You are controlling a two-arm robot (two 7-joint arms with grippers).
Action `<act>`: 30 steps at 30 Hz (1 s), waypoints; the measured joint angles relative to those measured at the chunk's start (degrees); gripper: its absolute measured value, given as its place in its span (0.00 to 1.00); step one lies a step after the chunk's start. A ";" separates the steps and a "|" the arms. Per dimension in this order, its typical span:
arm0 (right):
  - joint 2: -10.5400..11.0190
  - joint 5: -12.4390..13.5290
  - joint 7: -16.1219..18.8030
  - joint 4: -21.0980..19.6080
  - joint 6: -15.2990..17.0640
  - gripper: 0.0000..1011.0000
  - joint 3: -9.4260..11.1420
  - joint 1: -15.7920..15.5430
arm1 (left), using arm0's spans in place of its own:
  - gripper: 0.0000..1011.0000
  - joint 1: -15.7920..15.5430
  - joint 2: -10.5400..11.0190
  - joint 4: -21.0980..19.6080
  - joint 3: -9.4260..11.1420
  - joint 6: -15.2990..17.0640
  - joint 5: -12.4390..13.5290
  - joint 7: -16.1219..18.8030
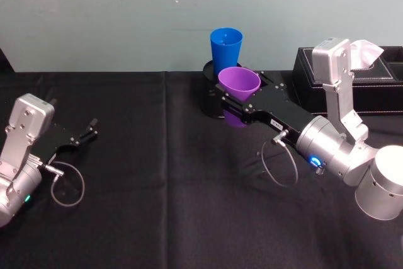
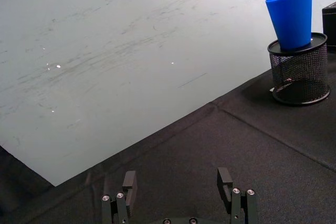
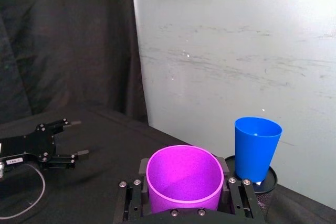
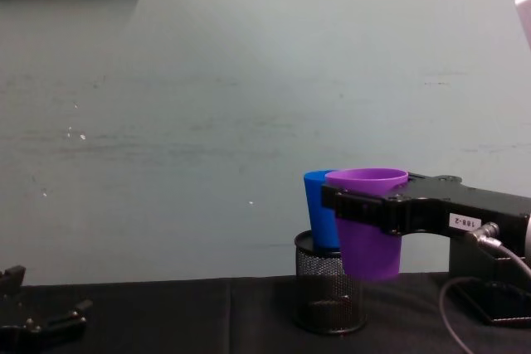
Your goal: Pick up one cup with a gripper and tap it against the other cup.
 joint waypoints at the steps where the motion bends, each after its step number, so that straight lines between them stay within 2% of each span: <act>1: 0.00 0.00 0.00 0.00 0.00 0.73 0.00 0.00 | 0.99 0.00 0.00 0.00 0.00 0.00 0.00 0.00; 30: 0.00 0.00 0.00 0.00 0.00 0.73 0.00 0.00 | 0.99 0.00 0.00 0.00 0.00 0.00 0.00 0.00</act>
